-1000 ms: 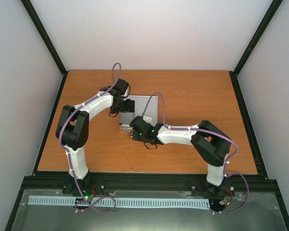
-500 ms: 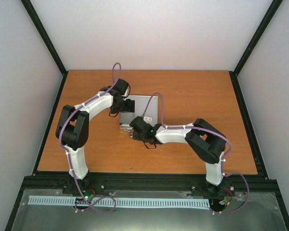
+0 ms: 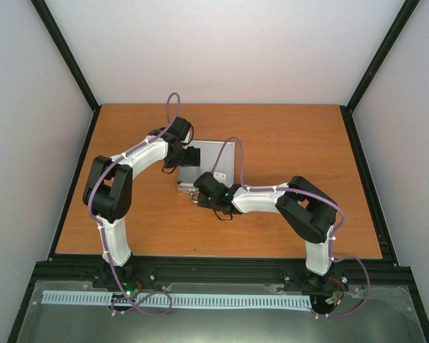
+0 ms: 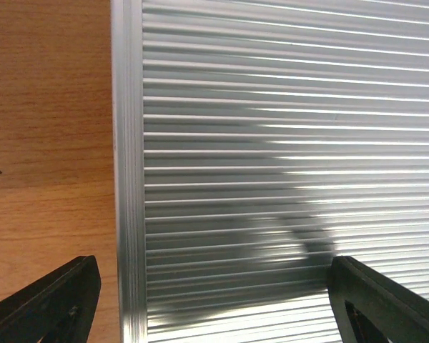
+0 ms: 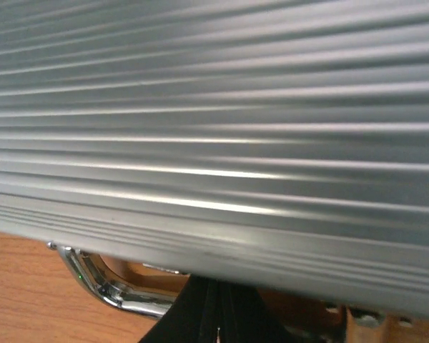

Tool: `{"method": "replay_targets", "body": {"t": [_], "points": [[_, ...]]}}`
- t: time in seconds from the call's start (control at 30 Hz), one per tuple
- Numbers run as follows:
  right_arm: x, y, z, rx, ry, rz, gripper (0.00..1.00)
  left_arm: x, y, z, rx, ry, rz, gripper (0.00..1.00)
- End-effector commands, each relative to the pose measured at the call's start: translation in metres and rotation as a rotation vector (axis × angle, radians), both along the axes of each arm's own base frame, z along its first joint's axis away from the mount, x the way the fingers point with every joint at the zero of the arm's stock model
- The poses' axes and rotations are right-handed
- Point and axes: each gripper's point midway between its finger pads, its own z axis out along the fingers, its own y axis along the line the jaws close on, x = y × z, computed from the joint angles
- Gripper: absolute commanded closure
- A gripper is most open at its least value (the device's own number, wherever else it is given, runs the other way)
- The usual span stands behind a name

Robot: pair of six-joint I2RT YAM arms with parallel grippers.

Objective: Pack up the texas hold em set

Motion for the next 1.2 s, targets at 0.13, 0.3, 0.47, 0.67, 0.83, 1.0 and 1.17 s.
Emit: {"method": "replay_targets", "body": {"t": [0.13,0.3,0.47,0.67,0.83,1.0,1.17], "points": [[-0.005,-0.007,0.067,0.001,-0.082,0.154,0.81,-0.036,0.015,-0.041,0.093,0.188,-0.021,0.1],[-0.019,-0.031,0.107,-0.034,-0.111,0.184,0.6,-0.031,0.013,-0.035,0.092,0.177,-0.025,0.06],[-0.024,-0.079,0.151,-0.101,-0.186,0.127,0.0,-0.02,0.008,-0.015,0.075,0.131,-0.043,0.0],[-0.031,-0.118,0.175,-0.129,-0.199,0.09,0.0,0.004,0.009,0.036,0.091,0.006,-0.036,0.0],[-0.026,-0.155,0.192,-0.25,-0.259,-0.022,0.0,0.022,0.007,0.101,0.074,-0.128,-0.035,0.0],[-0.02,-0.17,0.197,-0.352,-0.276,-0.059,0.0,0.025,0.01,0.161,0.053,-0.249,-0.025,0.0],[-0.016,-0.169,0.193,-0.393,-0.27,-0.051,0.0,0.016,0.018,0.182,0.06,-0.296,-0.02,0.0]]}}
